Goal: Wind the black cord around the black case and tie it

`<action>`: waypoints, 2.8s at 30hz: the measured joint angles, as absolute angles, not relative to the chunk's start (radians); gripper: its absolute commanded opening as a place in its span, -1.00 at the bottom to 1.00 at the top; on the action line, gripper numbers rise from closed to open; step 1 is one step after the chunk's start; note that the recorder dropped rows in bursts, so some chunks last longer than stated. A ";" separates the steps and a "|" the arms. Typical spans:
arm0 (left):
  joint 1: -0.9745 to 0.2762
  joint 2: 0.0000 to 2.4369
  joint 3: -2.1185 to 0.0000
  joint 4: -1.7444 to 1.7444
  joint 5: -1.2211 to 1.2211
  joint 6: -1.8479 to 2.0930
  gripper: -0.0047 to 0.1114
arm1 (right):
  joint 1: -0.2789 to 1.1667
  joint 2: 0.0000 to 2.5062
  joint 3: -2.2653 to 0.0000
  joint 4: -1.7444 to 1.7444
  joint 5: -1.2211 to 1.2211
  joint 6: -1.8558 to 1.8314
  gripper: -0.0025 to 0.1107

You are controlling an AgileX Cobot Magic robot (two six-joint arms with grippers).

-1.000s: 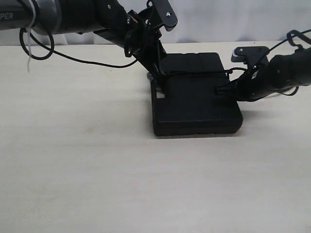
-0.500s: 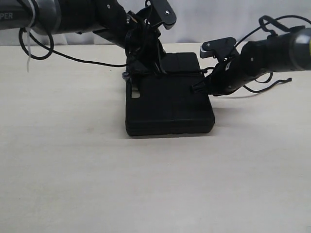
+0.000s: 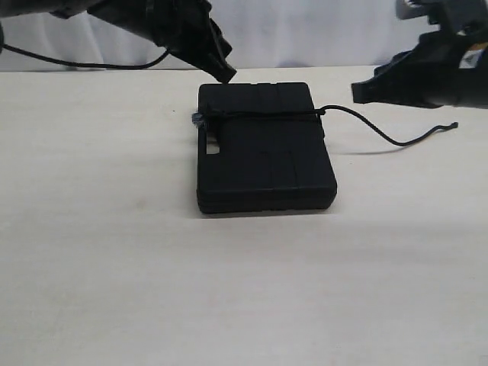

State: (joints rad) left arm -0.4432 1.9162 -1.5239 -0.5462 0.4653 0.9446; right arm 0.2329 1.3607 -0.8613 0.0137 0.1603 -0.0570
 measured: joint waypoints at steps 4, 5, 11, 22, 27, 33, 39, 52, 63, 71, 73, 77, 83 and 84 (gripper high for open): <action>-0.443 1.788 -1.334 -0.580 0.286 0.945 -0.92 | 0.233 1.156 -0.736 0.014 0.051 -0.017 -0.88; -0.443 1.746 -1.283 -0.585 0.237 0.945 -0.92 | 0.233 1.110 -0.706 0.014 0.029 -0.012 -0.88; -0.443 1.461 -1.026 -0.617 -0.029 0.937 -0.92 | 0.233 0.877 -0.570 0.059 -0.057 0.000 -0.88; -0.443 0.998 -0.624 -0.578 -0.354 0.786 -0.92 | 0.233 0.543 -0.458 0.171 -0.069 0.000 -0.88; -0.443 0.813 -0.467 -0.423 -0.383 0.629 -0.92 | 0.233 0.437 -0.405 0.173 -0.069 0.000 -0.88; -0.443 0.587 -0.315 -0.191 -0.383 0.407 -0.92 | 0.233 0.332 -0.320 0.175 -0.071 0.000 -0.88; -0.443 0.424 -0.200 -0.060 -0.383 0.273 -0.92 | 0.233 0.278 -0.216 0.175 -0.110 0.000 -0.88; -0.443 0.363 -0.134 -0.051 -0.191 0.244 -0.92 | 0.233 0.276 -0.080 0.175 -0.130 0.000 -0.88; -0.443 0.363 -0.134 -0.051 -0.174 0.240 -0.92 | 0.233 0.276 -0.080 0.179 -0.130 0.000 -0.88; -0.443 0.351 -0.133 -0.047 -0.167 0.240 -0.92 | 0.233 0.276 -0.080 0.179 -0.130 0.000 -0.88; -0.443 0.312 -0.133 -0.054 -0.134 0.240 -0.92 | 0.233 0.276 -0.080 0.179 -0.130 0.000 -0.88; -0.411 0.204 -0.129 -0.059 -0.100 0.205 -0.92 | 0.233 0.276 -0.080 0.182 -0.130 0.000 -0.88; -0.363 0.149 -0.112 -0.061 -0.380 0.025 -0.92 | 0.233 0.276 -0.080 0.182 -0.130 0.000 -0.88; -0.361 0.144 -0.107 -0.061 -0.384 0.000 -0.92 | 0.233 0.276 -0.080 0.182 -0.130 0.000 -0.88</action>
